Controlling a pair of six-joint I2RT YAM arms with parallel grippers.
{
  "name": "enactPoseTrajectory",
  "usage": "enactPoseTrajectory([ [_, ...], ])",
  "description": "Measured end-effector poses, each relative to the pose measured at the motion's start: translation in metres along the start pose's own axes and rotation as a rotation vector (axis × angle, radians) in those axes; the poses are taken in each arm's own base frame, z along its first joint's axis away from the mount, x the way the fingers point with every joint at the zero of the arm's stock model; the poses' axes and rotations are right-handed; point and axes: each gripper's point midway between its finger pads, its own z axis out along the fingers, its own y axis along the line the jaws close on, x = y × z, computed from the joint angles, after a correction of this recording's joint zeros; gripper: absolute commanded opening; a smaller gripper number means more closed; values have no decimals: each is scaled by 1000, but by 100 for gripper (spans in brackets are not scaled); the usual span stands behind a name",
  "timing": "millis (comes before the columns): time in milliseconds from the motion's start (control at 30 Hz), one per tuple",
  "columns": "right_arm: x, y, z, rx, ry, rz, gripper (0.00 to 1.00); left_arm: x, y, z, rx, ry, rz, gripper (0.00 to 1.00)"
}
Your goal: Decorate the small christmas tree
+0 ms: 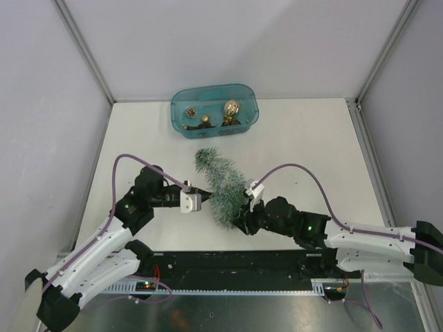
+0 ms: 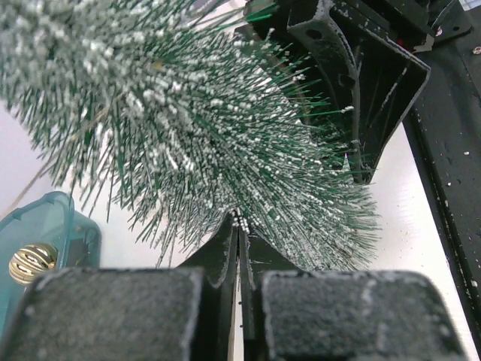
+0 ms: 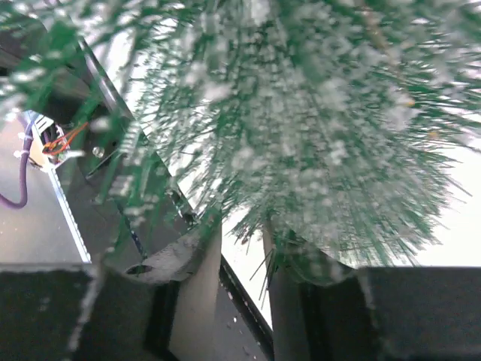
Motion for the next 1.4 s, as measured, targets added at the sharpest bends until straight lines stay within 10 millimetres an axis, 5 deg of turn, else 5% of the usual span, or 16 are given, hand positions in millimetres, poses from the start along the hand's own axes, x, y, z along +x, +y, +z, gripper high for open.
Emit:
enactPoseTrajectory([
  [333,-10,10,2,33,-77,-50,73,2,-2,-1,-2,4,0,0],
  [467,-29,12,-22,21,-150,-32,84,5,-1,-1,-10,13,5,0],
  [667,-58,10,-72,3,-279,16,87,11,-1,-3,-34,33,17,1],
  [800,-66,-1,-94,27,-321,38,88,13,0,-4,-46,43,19,10],
  [1033,-88,-44,-99,214,-310,55,87,15,6,-7,-82,65,24,36],
  [1200,-121,-113,-94,398,-305,143,84,10,10,-13,-118,63,40,55],
  [1333,-134,-164,-90,472,-309,234,83,2,13,-18,-148,51,54,90],
  [1400,-140,-184,-87,482,-317,273,83,-2,14,-21,-166,48,60,97],
])
